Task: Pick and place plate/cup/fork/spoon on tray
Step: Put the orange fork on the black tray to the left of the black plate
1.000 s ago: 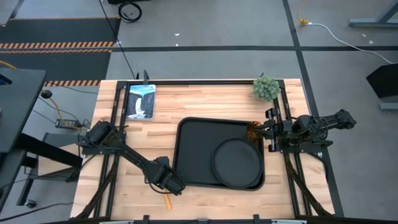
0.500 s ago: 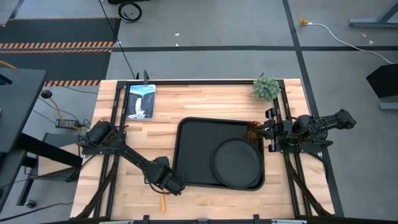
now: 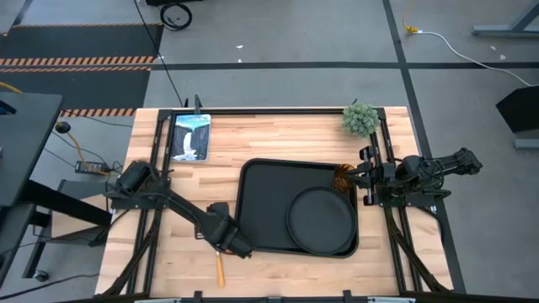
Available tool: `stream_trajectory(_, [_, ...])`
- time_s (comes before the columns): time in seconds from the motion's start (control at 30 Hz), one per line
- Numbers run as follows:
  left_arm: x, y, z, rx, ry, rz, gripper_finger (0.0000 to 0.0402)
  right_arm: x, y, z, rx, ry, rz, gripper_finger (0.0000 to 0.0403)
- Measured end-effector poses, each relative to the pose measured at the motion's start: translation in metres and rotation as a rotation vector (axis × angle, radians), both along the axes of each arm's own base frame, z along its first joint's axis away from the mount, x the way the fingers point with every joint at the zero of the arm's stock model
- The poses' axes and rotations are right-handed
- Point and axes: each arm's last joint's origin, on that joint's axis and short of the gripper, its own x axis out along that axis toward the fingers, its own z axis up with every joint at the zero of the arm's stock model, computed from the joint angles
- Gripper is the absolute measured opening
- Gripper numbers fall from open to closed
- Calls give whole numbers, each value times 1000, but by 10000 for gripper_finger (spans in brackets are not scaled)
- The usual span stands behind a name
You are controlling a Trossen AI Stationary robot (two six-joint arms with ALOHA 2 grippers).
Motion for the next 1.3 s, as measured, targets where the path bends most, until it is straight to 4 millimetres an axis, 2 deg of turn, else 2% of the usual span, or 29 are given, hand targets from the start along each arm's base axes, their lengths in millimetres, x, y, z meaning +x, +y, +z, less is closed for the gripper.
stream_trajectory(0.23, [22, 15, 27, 58, -74, -37, 15, 0, 0, 0, 0, 0, 0, 45])
stream_trajectory(0.47, [48, 42, 32, 98, -188, -94, 15, 0, 0, 0, 0, 0, 0, 45])
stream_trajectory(0.7, [85, 67, 24, 115, -339, -179, 15, 0, 0, 0, 0, 0, 0, 45])
stream_trajectory(0.83, [99, 74, 13, 112, -380, -205, 15, 0, 0, 0, 0, 0, 0, 45])
stream_trajectory(1.1, [111, 71, -3, 89, -421, -213, 15, 0, 0, 0, 0, -2, 0, 45])
stream_trajectory(1.3, [114, 69, -19, 58, -376, -225, 15, 0, 0, 2, 4, -16, 0, 45])
